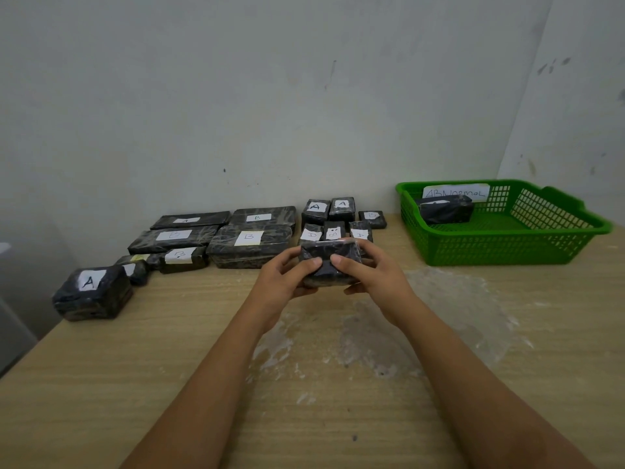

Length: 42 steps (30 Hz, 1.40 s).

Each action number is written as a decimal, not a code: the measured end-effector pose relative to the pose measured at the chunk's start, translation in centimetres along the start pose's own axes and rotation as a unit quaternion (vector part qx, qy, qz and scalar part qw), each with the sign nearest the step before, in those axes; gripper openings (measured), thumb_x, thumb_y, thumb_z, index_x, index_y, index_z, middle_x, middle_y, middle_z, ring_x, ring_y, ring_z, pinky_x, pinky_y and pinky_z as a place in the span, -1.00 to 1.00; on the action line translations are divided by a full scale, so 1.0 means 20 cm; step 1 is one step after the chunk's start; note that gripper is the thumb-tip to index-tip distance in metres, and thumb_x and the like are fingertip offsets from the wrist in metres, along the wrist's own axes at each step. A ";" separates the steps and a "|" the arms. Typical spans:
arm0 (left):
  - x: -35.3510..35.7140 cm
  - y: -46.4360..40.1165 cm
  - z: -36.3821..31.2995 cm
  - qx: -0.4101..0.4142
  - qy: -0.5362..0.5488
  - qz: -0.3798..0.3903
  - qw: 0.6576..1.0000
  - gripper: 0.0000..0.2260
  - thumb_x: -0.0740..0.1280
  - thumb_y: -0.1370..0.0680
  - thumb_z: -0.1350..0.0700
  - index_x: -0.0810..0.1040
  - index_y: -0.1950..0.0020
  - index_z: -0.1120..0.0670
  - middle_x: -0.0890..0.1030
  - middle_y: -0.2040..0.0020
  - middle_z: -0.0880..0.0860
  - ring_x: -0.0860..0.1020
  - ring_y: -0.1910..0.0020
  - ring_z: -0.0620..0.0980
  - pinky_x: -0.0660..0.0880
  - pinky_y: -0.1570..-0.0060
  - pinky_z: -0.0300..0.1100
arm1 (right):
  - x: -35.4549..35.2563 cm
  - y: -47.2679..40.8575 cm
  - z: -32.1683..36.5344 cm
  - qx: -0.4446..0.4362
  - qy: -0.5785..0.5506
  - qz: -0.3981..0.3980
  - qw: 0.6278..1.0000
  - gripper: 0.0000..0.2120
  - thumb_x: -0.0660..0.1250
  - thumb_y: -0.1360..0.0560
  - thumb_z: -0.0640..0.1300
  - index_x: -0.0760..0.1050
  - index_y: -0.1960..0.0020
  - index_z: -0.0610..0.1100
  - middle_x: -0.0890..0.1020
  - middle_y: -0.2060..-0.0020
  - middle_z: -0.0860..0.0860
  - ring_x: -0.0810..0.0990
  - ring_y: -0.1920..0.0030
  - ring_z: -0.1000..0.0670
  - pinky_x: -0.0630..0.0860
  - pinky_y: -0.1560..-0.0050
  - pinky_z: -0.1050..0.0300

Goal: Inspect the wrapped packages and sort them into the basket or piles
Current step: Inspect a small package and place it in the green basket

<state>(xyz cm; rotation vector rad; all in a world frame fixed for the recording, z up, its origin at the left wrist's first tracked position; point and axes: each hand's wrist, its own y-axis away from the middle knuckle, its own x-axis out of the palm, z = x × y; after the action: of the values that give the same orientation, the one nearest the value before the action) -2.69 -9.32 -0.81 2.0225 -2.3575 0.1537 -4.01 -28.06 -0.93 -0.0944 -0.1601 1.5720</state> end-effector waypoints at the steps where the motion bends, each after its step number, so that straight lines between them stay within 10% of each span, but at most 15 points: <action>1: 0.00 0.00 0.00 0.001 0.000 -0.004 1.000 -0.69 0.46 -0.57 0.13 0.60 -0.29 0.13 0.71 -0.07 0.10 0.70 -0.04 0.07 0.67 0.00 -0.07 | 0.00 0.00 -0.01 0.000 0.009 -0.002 1.000 -0.72 0.53 -0.49 -0.04 0.60 -0.18 0.05 0.74 0.04 -0.03 0.73 0.06 -0.02 0.69 0.10 -0.06; 42: 0.00 0.01 0.00 0.045 -0.047 0.000 0.998 -0.64 0.48 -0.53 -0.03 0.59 -0.28 0.06 0.71 -0.08 0.10 0.71 -0.05 0.00 0.65 0.05 -0.13 | 0.02 0.02 -0.03 -0.042 0.046 -0.007 0.998 -0.75 0.48 -0.52 0.08 0.58 -0.13 0.01 0.72 0.05 -0.04 0.73 0.02 -0.04 0.71 0.16 -0.08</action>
<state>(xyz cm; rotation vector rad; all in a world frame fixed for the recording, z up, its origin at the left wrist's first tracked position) -2.90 -9.29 -0.92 2.1137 -2.4479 0.1718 -4.22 -27.58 -1.53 -0.2296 -0.1546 1.5432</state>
